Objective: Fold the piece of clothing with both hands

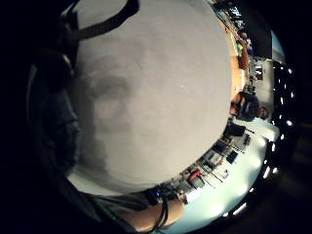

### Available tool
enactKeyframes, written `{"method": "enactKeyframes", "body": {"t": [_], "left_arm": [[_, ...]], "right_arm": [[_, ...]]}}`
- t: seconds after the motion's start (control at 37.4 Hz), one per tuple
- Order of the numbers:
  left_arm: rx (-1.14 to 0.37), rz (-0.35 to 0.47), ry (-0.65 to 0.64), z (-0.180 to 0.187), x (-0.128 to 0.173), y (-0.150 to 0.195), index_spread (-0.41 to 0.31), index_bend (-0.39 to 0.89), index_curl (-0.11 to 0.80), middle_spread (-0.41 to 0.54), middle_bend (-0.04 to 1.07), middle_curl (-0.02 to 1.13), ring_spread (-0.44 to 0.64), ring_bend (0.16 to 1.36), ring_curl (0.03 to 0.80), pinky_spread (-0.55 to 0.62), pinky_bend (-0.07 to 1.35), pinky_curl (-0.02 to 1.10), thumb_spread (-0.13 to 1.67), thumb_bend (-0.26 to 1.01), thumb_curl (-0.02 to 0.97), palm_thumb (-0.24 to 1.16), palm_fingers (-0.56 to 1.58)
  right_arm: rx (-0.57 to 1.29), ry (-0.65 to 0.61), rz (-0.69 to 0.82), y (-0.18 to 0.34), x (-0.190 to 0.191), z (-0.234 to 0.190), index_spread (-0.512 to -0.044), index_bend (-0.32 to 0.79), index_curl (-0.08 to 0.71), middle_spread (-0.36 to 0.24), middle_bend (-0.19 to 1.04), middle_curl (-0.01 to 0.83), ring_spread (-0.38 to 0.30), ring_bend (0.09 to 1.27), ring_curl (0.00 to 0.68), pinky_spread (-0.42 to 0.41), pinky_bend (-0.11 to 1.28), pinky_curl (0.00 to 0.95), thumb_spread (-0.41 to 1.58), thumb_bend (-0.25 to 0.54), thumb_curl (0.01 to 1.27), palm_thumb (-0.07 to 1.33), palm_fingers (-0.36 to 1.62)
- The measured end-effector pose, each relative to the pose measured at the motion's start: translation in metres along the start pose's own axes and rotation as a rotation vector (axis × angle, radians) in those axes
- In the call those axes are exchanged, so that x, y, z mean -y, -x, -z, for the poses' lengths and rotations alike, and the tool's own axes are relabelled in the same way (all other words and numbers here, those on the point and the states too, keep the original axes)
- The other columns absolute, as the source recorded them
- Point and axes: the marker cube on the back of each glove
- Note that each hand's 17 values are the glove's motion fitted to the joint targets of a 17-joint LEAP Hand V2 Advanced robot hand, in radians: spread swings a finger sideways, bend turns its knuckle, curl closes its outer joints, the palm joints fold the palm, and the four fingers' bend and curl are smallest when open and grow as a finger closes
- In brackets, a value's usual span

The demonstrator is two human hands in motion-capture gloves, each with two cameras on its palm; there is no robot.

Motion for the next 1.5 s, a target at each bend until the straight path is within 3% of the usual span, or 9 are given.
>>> {"method": "enactKeyframes", "body": {"t": [0.08,0.21,0.35,0.51,0.7,0.83,0.91,1.02,1.5], "left_arm": [[0.007,0.013,0.014,0.007,0.001,0.004,-0.082,0.17,0.456,0.057,0.15,0.32,0.17,0.46,0.389,0.27,0.3,0.38,1.42,-0.02,0.352,0.03,0.16],[-0.011,0.017,-0.013,0.026,-0.004,0.015,-0.076,0.18,0.441,0.065,0.16,0.31,0.18,0.48,0.37,0.28,0.28,0.35,1.42,0.0,0.324,0.04,0.23],[-0.098,-0.007,-0.081,0.059,-0.02,0.028,-0.073,0.2,0.443,0.069,0.15,0.3,0.18,0.49,0.361,0.28,0.26,0.35,1.43,0.01,0.305,0.08,0.27],[-0.204,0.034,-0.179,0.081,-0.017,0.053,-0.072,0.19,0.441,0.071,0.15,0.3,0.18,0.49,0.357,0.26,0.26,0.35,1.48,0.04,0.292,0.15,0.32],[-0.26,0.067,-0.318,0.1,-0.026,0.081,-0.069,0.23,0.45,0.075,0.15,0.29,0.16,0.48,0.345,0.23,0.24,0.34,1.55,0.11,0.303,0.27,0.42],[-0.27,0.096,-0.297,0.1,-0.041,0.096,0.005,0.34,0.477,0.172,0.17,0.29,0.18,0.44,0.328,0.22,0.17,0.32,1.57,0.19,0.366,0.44,0.54],[-0.276,0.102,-0.264,0.092,-0.044,0.103,0.031,0.34,0.479,0.212,0.17,0.3,0.2,0.44,0.332,0.22,0.17,0.32,1.56,0.21,0.39,0.48,0.56],[-0.288,0.104,-0.237,0.086,-0.048,0.102,0.048,0.33,0.477,0.22,0.15,0.3,0.21,0.44,0.336,0.22,0.17,0.32,1.55,0.21,0.407,0.5,0.55],[-0.165,-0.031,-0.166,0.062,-0.014,0.004,-0.023,0.21,0.45,0.124,0.13,0.27,0.15,0.45,0.339,0.2,0.22,0.34,1.53,0.09,0.346,0.27,0.47]], "right_arm": [[0.008,-0.122,0.021,0.007,0.015,0.007,-0.22,-0.05,0.148,-0.036,0.29,0.468,-0.092,0.57,0.418,-0.096,0.67,0.425,1.14,0.042,0.4,0.59,0.81],[0.121,-0.07,0.057,0.024,0.0,0.046,-0.21,0.01,0.124,-0.096,0.42,0.506,-0.17,0.71,0.445,-0.161,0.73,0.438,1.11,0.165,0.45,0.86,1.18],[0.299,-0.114,0.153,0.067,-0.006,0.102,-0.209,0.06,0.149,-0.125,0.46,0.534,-0.199,0.76,0.493,-0.193,0.81,0.5,0.99,0.144,0.49,0.93,1.19],[0.311,-0.238,0.361,0.191,-0.098,0.155,-0.217,-0.1,0.085,-0.147,0.55,0.565,-0.222,0.84,0.524,-0.216,0.92,0.544,0.76,0.083,0.55,0.97,1.1],[0.193,0.022,0.514,0.332,-0.184,0.082,-0.233,-0.09,0.012,-0.157,0.62,0.58,-0.231,0.9,0.533,-0.23,0.98,0.563,0.58,0.012,0.6,0.98,1.05],[0.313,0.239,0.586,0.383,-0.194,0.024,-0.225,-0.09,-0.018,-0.15,0.58,0.575,-0.232,0.93,0.54,-0.243,1.06,0.578,0.67,-0.022,0.61,0.94,0.97],[0.453,0.233,0.634,0.381,-0.193,0.026,-0.203,-0.08,-0.021,-0.095,0.49,0.541,-0.193,0.94,0.531,-0.238,1.01,0.549,0.9,-0.06,0.57,0.79,0.81],[0.466,0.026,0.655,0.35,-0.188,0.061,-0.231,-0.04,-0.015,-0.067,0.48,0.526,-0.171,0.92,0.514,-0.231,0.98,0.533,1.06,-0.034,0.53,0.72,0.8],[0.133,-0.333,0.603,0.176,-0.112,0.09,-0.266,0.06,0.066,-0.06,0.39,0.479,-0.155,0.78,0.44,-0.209,0.79,0.434,1.16,-0.011,0.48,0.84,0.95]]}}
